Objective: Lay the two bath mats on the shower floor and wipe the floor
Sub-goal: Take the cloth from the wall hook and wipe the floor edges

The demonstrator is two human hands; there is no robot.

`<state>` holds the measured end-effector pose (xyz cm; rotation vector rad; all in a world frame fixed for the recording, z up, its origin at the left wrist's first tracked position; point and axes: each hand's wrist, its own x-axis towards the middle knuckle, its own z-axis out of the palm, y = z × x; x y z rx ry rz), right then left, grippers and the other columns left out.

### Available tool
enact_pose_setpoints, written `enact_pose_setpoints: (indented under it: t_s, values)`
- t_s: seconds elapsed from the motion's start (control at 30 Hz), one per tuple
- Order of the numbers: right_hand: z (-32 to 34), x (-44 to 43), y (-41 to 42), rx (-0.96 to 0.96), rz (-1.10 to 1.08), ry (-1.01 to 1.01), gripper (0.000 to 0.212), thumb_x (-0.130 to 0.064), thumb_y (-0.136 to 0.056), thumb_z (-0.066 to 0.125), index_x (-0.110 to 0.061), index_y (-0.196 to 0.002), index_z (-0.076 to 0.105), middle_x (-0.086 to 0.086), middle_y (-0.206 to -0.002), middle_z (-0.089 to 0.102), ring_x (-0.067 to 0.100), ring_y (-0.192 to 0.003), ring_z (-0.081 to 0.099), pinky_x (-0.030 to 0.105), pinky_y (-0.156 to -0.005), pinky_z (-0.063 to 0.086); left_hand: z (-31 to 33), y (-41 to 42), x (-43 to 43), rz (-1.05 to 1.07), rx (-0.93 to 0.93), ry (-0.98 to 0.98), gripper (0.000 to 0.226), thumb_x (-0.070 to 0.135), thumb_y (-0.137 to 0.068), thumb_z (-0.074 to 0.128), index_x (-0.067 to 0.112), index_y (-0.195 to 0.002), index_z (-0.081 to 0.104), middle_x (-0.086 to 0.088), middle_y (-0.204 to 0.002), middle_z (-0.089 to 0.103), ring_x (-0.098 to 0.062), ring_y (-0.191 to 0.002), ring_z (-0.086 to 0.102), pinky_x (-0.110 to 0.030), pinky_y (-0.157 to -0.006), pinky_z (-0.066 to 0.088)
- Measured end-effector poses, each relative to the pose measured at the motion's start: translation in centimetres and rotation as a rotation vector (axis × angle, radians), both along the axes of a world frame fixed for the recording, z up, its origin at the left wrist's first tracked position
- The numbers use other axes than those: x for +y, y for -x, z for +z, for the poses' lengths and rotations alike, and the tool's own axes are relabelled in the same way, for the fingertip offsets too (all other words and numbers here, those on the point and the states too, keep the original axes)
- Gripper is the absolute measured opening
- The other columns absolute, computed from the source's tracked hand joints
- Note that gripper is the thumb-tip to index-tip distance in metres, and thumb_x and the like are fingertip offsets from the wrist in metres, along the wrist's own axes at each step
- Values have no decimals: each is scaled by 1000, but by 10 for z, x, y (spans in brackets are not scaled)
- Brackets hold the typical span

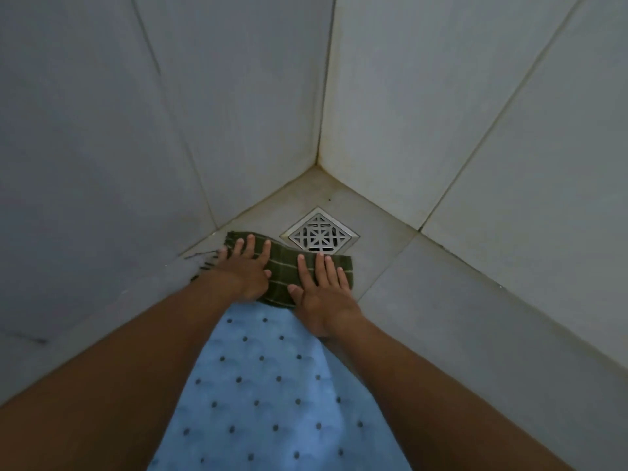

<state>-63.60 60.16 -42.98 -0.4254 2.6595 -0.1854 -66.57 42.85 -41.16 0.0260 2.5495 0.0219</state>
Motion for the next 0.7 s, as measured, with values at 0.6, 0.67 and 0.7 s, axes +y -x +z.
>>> enact_pose_setpoints:
  t_s: [0.6, 0.67, 0.7]
  values:
    - [4, 129, 12, 75, 82, -36, 69, -56, -101, 5, -20, -156, -17, 13, -162, -23, 25, -149, -24, 44, -124, -6, -13, -38, 128, 193, 129, -111, 68, 47, -103, 9, 15, -152, -24, -17, -159, -30, -31, -148, -26, -48, -122, -11]
    - [4, 130, 14, 67, 85, -34, 68, -56, -102, 6, -21, -156, -18, 12, -162, -24, 25, -149, -23, 44, -124, -5, -13, -39, 127, 195, 131, -120, 68, 47, -103, 9, 14, -153, -24, -17, -159, -29, -31, -148, -26, -47, -122, -11]
    - [4, 130, 14, 65, 86, -33, 68, -55, -102, 6, -21, -156, -18, 12, -162, -24, 24, -149, -23, 44, -124, -6, -13, -39, 127, 196, 135, -121, 68, 47, -103, 9, 14, -153, -24, -17, -160, -29, -31, -148, -25, -47, -122, -11]
